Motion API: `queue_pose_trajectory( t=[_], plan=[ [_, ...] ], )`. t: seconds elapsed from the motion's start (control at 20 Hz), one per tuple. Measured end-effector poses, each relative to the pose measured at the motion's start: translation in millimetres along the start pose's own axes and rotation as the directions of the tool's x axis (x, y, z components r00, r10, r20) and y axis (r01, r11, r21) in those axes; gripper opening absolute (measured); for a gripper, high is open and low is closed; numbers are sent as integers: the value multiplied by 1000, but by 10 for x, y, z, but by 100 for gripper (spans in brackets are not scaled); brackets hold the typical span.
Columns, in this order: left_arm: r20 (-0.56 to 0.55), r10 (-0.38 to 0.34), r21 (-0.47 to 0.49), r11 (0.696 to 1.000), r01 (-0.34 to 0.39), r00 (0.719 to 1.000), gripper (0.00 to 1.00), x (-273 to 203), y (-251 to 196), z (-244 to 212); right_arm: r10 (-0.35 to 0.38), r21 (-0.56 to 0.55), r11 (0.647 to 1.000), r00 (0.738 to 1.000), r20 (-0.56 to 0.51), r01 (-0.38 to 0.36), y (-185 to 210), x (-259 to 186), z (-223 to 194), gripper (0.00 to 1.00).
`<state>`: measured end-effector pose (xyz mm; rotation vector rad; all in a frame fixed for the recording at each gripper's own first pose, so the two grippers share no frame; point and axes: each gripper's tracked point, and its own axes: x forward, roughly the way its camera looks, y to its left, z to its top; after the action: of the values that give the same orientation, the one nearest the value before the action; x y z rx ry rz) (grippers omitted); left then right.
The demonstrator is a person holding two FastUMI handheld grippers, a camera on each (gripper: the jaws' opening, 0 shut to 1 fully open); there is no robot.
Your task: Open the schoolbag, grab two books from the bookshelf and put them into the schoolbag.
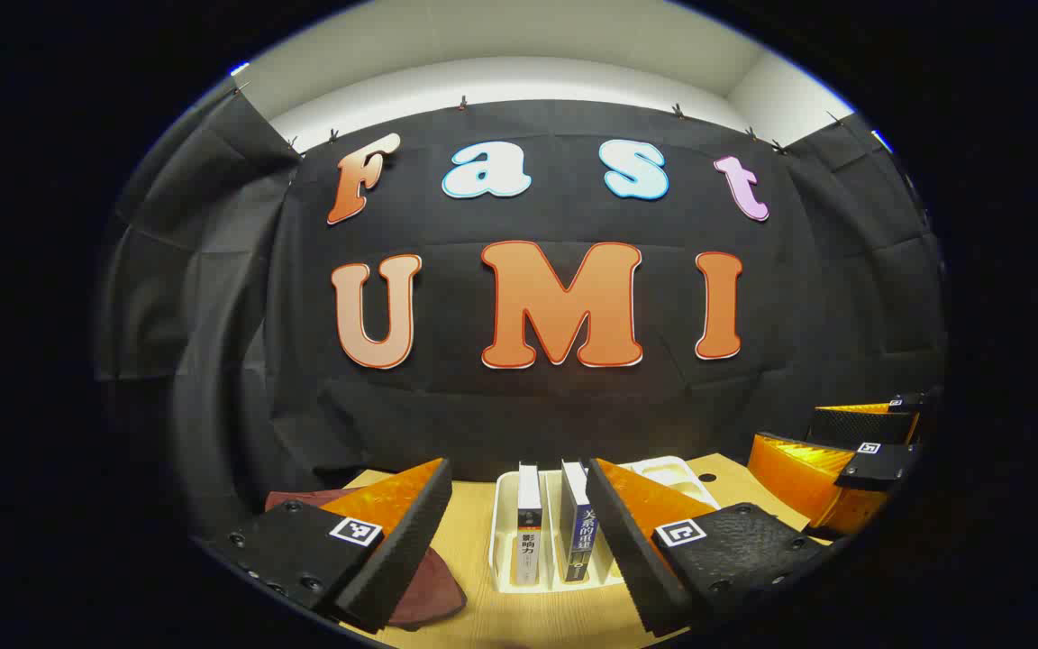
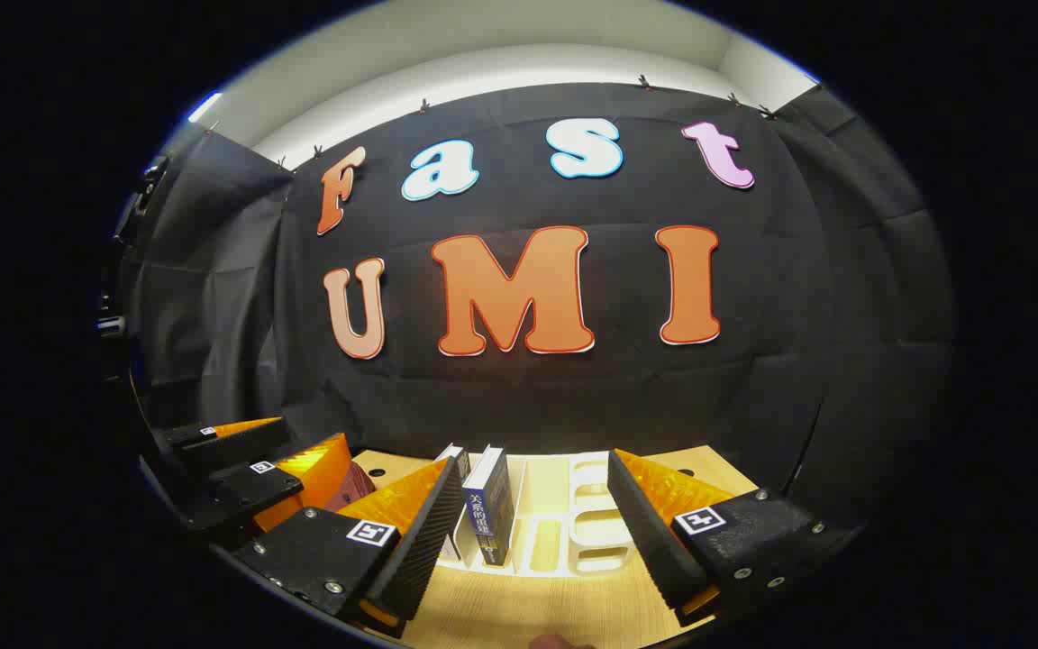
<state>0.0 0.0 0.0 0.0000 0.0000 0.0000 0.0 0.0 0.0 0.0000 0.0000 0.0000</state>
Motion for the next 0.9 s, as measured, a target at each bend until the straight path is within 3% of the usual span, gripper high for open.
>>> queue_pose_trajectory(
  t=[0.9],
  plan=[
    [20,21,8,1000,-21,1000,94,-10,117,-12,-30,7,1000,999,-16,30,1,87,-72,97]
  ],
)
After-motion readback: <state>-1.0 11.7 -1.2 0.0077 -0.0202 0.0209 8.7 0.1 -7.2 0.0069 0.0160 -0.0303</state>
